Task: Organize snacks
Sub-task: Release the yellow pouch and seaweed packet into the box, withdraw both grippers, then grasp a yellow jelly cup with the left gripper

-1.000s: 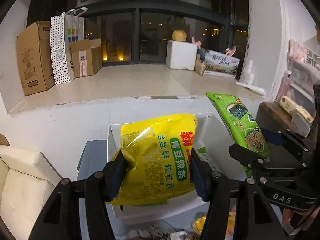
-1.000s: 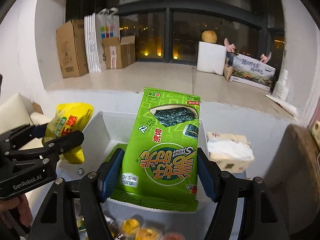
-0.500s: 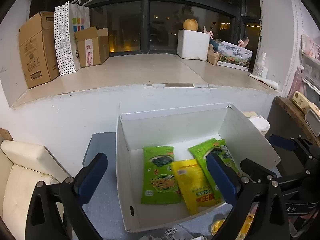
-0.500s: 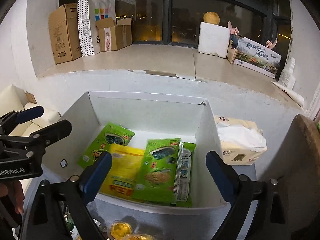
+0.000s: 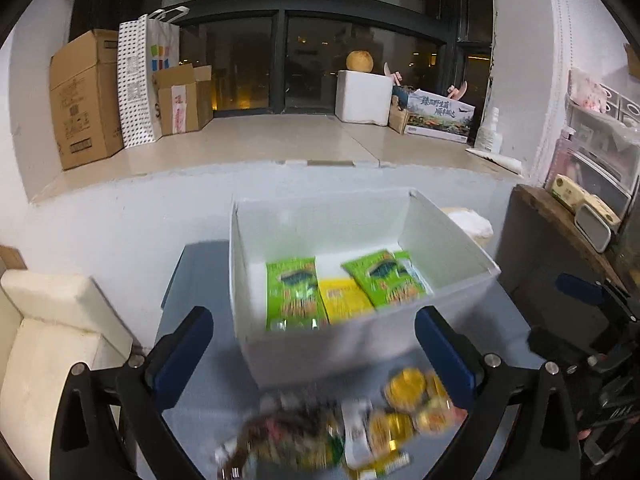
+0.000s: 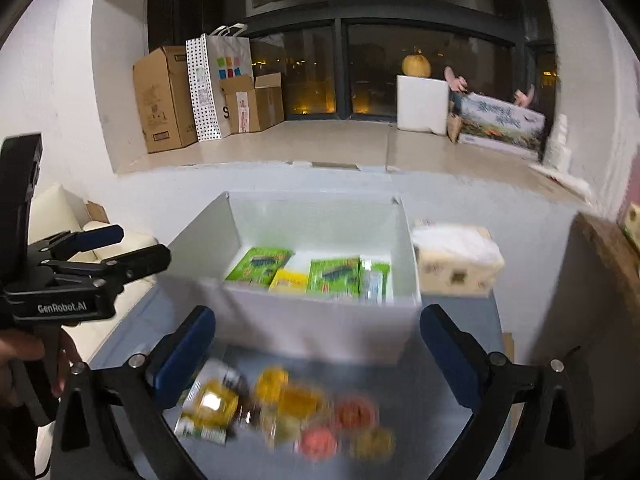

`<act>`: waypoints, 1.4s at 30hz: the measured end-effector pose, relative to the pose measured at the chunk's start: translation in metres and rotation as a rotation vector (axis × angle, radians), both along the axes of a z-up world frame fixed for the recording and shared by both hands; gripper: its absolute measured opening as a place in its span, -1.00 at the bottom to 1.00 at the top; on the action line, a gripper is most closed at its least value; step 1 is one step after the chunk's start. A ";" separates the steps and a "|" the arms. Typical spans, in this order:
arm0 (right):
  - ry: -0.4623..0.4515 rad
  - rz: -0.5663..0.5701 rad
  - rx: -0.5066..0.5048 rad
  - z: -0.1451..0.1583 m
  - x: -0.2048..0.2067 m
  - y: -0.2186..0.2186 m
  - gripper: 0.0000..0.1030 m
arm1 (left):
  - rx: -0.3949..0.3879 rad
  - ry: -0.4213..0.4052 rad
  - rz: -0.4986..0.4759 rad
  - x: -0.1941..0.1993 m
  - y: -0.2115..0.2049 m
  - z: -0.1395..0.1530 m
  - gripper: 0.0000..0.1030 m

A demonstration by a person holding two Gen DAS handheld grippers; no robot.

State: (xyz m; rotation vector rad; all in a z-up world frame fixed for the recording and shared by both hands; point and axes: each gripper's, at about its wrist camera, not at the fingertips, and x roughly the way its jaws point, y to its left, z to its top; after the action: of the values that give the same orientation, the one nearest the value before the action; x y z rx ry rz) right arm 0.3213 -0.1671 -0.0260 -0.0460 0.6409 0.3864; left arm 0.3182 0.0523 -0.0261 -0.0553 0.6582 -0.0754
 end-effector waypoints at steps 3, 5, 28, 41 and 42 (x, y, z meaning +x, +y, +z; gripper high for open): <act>0.021 -0.021 0.013 -0.011 -0.028 -0.015 1.00 | -0.026 0.006 0.005 -0.036 -0.002 -0.010 1.00; 0.016 -0.056 -0.013 -0.020 -0.047 -0.021 1.00 | -0.049 0.013 0.003 -0.058 -0.003 -0.017 1.00; 0.147 -0.070 0.018 -0.093 0.001 0.021 1.00 | -0.011 0.091 0.002 -0.137 -0.020 -0.056 1.00; 0.159 -0.087 -0.052 -0.104 0.023 0.044 0.73 | -0.031 0.113 0.009 -0.133 -0.009 -0.067 1.00; 0.167 -0.089 -0.070 -0.105 0.024 0.047 0.45 | -0.031 0.112 0.008 -0.132 -0.009 -0.067 1.00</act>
State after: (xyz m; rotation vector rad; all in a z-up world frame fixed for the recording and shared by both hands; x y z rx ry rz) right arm 0.3457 -0.1206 -0.1313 -0.0522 0.8190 0.2833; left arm 0.1858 0.0430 -0.0931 -0.0931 0.7686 -0.0750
